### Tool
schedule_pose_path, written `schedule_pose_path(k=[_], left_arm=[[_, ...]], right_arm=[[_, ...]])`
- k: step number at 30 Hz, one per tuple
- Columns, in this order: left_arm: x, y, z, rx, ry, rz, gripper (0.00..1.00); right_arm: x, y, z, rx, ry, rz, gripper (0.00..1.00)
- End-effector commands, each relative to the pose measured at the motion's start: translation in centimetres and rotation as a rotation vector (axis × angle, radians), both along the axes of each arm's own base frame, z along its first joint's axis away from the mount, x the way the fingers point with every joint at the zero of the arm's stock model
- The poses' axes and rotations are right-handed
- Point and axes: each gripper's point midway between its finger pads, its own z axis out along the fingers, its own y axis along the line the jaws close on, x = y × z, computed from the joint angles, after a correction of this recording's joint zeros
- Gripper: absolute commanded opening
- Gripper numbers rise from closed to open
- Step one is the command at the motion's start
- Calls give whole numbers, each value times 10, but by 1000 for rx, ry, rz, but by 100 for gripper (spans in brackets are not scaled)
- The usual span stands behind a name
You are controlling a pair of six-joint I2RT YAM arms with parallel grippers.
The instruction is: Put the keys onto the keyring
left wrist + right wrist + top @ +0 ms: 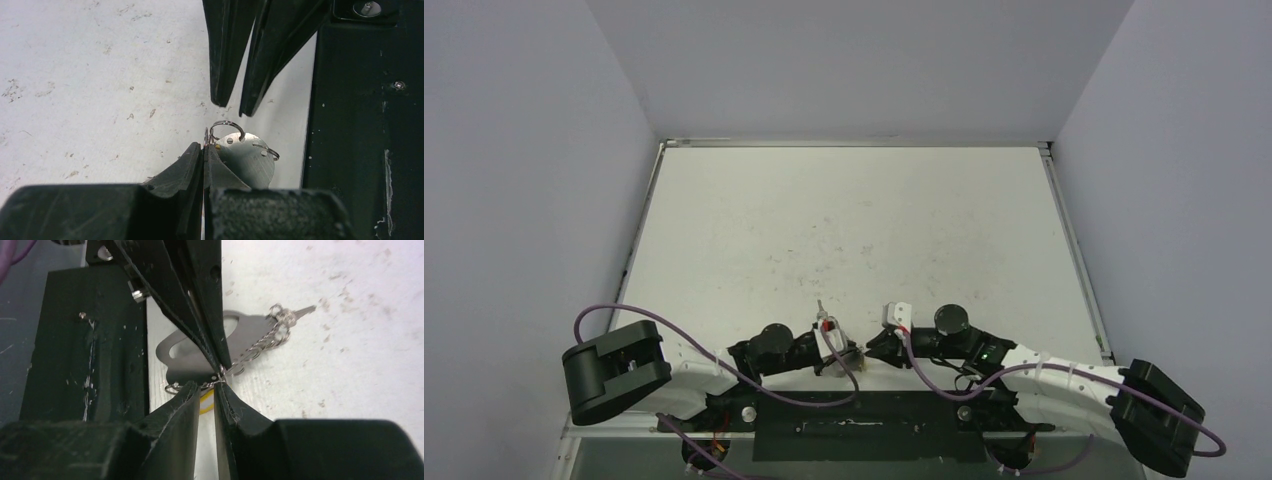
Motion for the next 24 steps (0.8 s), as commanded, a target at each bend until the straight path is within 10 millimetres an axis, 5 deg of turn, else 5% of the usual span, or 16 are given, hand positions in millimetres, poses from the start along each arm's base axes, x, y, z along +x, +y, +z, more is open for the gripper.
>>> schedule_pose_path(k=[1,6,24], left_arm=[[-1,-9,27,-94,-47,-23,0],[-3,-5,30,-84,-72,-36,0],[-11,0,42,-100,-119,-77,0]], right_arm=[[13,-2,39,90,-150,-49,21],[18,-9,58,110,-222,-75,26],[20,17,44,67,-184,13,27]])
